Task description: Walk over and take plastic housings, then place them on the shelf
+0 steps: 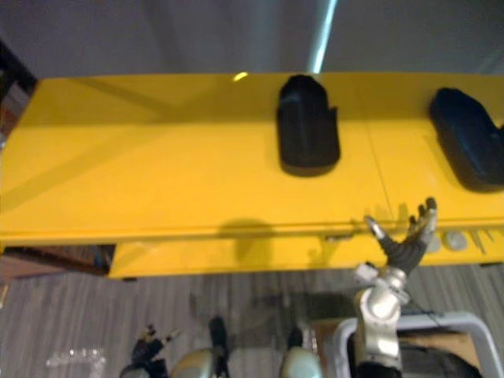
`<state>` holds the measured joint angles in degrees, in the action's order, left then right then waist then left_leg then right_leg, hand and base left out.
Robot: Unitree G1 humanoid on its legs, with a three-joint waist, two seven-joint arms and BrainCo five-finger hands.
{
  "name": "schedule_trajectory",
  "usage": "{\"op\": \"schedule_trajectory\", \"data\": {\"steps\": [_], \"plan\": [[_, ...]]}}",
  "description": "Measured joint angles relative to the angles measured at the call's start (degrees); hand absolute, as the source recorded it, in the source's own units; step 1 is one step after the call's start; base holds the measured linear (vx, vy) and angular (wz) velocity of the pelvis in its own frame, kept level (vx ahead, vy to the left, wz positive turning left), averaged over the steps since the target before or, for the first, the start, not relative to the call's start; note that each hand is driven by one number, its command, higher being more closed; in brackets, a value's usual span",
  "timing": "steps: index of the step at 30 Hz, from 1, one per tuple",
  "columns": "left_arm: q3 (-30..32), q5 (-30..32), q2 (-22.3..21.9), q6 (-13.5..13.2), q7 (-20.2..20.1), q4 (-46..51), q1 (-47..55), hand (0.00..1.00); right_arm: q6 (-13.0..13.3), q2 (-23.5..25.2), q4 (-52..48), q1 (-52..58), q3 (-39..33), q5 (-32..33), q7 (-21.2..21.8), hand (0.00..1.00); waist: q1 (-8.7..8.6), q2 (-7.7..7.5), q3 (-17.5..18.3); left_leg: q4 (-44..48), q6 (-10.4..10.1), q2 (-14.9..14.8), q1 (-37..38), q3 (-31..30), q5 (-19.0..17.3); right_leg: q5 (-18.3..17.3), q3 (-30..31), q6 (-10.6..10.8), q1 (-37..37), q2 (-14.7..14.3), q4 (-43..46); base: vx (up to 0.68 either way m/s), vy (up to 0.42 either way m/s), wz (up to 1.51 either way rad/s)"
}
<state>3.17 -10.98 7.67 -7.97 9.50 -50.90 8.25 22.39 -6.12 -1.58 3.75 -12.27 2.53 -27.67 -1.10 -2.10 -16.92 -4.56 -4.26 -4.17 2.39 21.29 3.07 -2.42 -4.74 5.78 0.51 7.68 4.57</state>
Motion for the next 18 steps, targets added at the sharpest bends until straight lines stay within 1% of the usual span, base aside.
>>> {"op": "schedule_trajectory", "data": {"steps": [1, 2, 3, 4, 5, 6, 7, 8, 10, 11, 12, 16, 18], "plan": [[0.0, 0.6, 0.8, 0.6, -0.2, -1.1, -0.1, 0.0, -0.2, -0.4, -2.1, 1.2, -0.1, 0.0, 0.1, 0.0, -0.57, -0.59, -0.1, 4.9, 0.0, -0.4, -1.3, 0.3, -2.4, 0.2, 1.7, 0.1, 0.1, -0.1, -0.5, 0.0, 0.009, -0.99], [0.1, 0.7, 1.0, 0.9, -0.5, -1.9, 0.4, 0.0, -0.3, -1.4, -3.7, 2.0, -0.1, 0.1, 0.6, 0.0, -1.26, -0.86, 0.2, 12.9, 0.0, -2.3, -3.5, -1.3, -7.2, 0.5, 4.3, 0.1, 0.7, -0.9, -0.5, 0.01, -0.011, -1.08], [0.2, 0.7, 0.9, 1.0, -0.5, -2.1, 0.9, 0.0, -0.3, -2.1, -4.5, 2.0, 0.0, 0.1, 1.1, 0.0, -1.19, -0.59, 0.3, 17.5, 0.2, -3.4, -4.9, -4.5, -10.1, 0.6, 6.3, 0.1, 1.1, -1.6, -0.5, 0.02, -0.008, -1.63], [0.3, 0.6, 0.3, 1.3, -0.7, -2.4, 2.2, 0.0, -0.2, -3.8, -5.5, 1.6, 0.0, 0.7, 2.7, 0.0, -1.17, 0.49, 0.9, 24.2, 0.2, -5.1, -7.1, -11.7, -15.0, 1.3, 10.4, -0.2, 1.7, -4.0, -0.5, 0.03, 0.077, -1.95], [0.3, 0.0, -0.3, 1.6, -0.9, -3.2, 3.0, 0.0, -0.2, -5.3, -5.9, 1.2, -0.1, 1.5, 4.0, 0.0, -1.16, 1.44, 1.5, 28.3, 0.1, -5.7, -7.5, -16.9, -19.0, 2.2, 14.1, -0.3, 1.8, -6.0, -1.2, 0.02, 0.127, -1.91], [0.3, 0.0, -0.4, 1.8, -0.9, -3.4, 3.0, 0.0, -0.2, -5.8, -6.0, 1.4, -0.1, 1.6, 4.4, 0.0, -1.19, 1.68, 1.8, 29.4, 0.1, -5.8, -7.5, -19.0, -20.4, 2.4, 15.8, -0.1, 2.1, -6.8, -1.2, 0.0, 0.188, -1.6], [0.3, 0.0, -0.2, 1.8, -1.2, -3.9, 3.0, 0.0, -0.2, -5.9, -6.1, 2.1, -0.5, 2.5, 5.7, 0.0, -1.66, 1.42, 2.5, 30.7, 0.0, -5.3, -7.4, -20.9, -22.0, 2.6, 18.3, 0.3, 2.9, -7.5, -1.0, -0.02, 0.165, -1.19], [0.3, 0.0, 0.0, 1.7, -1.2, -4.0, 2.8, 0.0, -0.1, -5.9, -6.3, 2.8, -0.5, 3.8, 7.0, 0.0, -2.49, 0.73, 3.1, 31.1, -0.1, -4.8, -7.3, -20.8, -22.9, 3.0, 20.3, 0.9, 3.6, -7.3, -1.0, -0.02, 0.152, -0.94], [0.0, 0.0, 0.5, 1.4, -1.3, -4.0, 2.2, 0.0, -0.1, -5.8, -6.3, 3.4, -0.8, 5.0, 8.3, 0.0, -3.47, 0.3, 3.4, 31.2, -0.3, -4.0, -7.1, -20.0, -24.0, 3.7, 21.3, 1.9, 3.9, -6.5, -1.1, -0.04, 0.188, -0.46], [0.0, 0.0, 0.7, 0.5, -1.3, -3.9, 2.0, 0.0, -0.1, -5.8, -6.4, 3.8, -0.2, 6.4, 10.0, 0.0, -3.22, -0.21, 3.8, 31.1, -0.1, -3.0, -6.5, -18.6, -24.1, 4.1, 22.4, 2.6, 4.1, -5.5, -1.2, -0.06, 0.21, -0.31], [-0.2, 0.0, 0.7, 0.4, -1.2, -3.7, 1.9, 0.0, 0.0, -5.8, -6.4, 4.0, 0.2, 6.8, 10.8, 0.0, -3.22, -0.28, 4.1, 31.1, 0.1, -2.5, -6.5, -18.4, -24.1, 4.3, 22.4, 2.8, 4.1, -4.9, -1.3, -0.05, 0.155, -0.22], [-2.5, -0.5, 0.8, -0.1, -0.6, -2.1, 2.0, 0.0, 0.5, -5.1, -6.4, 4.2, 2.3, 9.3, 14.6, 0.0, -2.78, 0.44, 5.2, 31.1, 0.5, -0.8, -7.7, -19.0, -23.9, 4.7, 21.9, 3.3, 4.3, -3.2, -2.1, -0.04, 0.087, 0.11], [-4.6, -0.5, 0.6, -0.8, 0.7, -1.7, 2.0, 0.0, 1.5, -4.7, -6.3, 4.3, 4.8, 10.2, 16.3, 0.0, -2.56, 1.63, 6.2, 31.1, 0.8, -0.2, -8.5, -20.3, -23.7, 4.7, 20.6, 3.3, 4.3, -2.5, -2.6, -0.02, 0.043, 0.29]]}}
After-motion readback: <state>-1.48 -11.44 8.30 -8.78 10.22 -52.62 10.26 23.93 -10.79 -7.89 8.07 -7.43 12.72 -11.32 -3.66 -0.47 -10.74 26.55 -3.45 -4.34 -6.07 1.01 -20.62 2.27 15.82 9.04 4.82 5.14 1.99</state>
